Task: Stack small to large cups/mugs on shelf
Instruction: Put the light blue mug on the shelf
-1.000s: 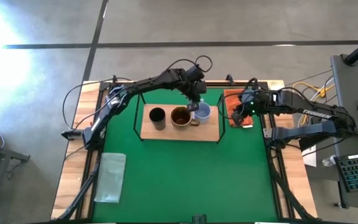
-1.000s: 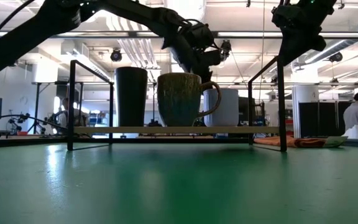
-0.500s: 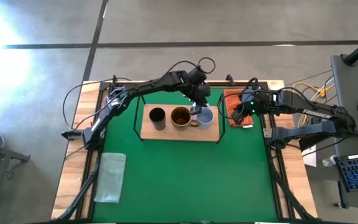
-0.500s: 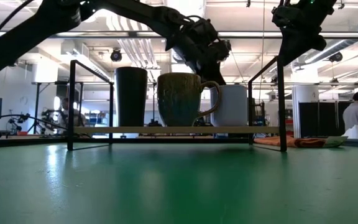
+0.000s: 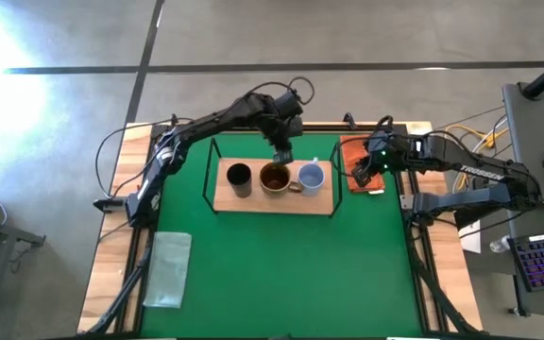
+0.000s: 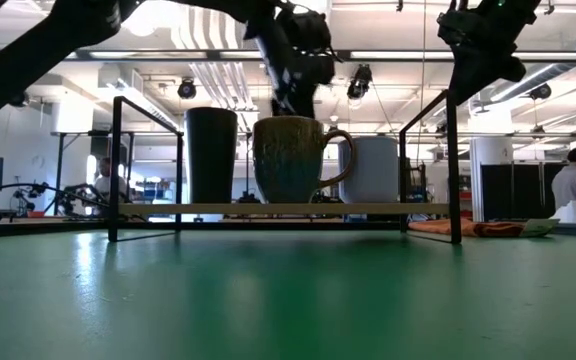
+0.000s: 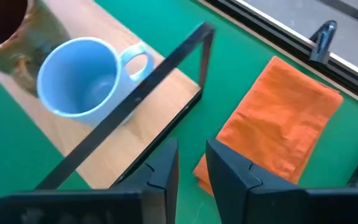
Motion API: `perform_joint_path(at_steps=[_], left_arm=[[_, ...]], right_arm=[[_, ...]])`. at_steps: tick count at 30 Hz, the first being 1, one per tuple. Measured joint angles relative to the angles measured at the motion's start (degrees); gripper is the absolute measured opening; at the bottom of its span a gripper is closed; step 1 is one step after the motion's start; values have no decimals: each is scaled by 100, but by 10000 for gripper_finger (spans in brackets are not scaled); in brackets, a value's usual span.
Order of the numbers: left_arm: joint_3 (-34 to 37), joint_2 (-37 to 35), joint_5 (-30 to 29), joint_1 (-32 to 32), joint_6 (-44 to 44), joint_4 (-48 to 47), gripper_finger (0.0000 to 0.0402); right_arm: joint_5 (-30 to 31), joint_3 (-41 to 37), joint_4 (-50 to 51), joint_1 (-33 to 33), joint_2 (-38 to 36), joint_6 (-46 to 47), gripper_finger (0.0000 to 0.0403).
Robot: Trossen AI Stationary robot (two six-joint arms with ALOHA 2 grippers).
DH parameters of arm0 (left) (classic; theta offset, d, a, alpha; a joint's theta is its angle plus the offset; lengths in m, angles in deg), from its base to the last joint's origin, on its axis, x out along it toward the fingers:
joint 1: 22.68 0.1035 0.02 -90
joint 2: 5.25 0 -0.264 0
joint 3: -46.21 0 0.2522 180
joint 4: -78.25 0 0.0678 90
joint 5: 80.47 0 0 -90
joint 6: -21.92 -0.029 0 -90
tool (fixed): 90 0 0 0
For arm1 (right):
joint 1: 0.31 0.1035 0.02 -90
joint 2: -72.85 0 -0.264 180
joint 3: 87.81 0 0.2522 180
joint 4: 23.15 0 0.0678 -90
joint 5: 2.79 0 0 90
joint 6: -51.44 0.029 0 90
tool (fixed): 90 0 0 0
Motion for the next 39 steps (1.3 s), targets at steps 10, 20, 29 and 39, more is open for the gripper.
perform_joint_path(at_steps=[10, 20, 29, 39], left_arm=[[-138, -5, -507, -228, 403, 77, 77], [-323, -548, -265, -267, 672, 273, 77], [-302, -1131, -306, -493, 929, -643, 77], [-248, -1673, -1303, -1170, 1895, -1821, 77]], right_arm=[[-950, 14, -248, -429, 2, 43, 23], [-1234, 286, -275, -431, 7, -150, 10], [-1197, 2085, 31, -418, 1483, -2036, 79], [-1493, 3904, 1412, -444, 3965, -3741, 135]])
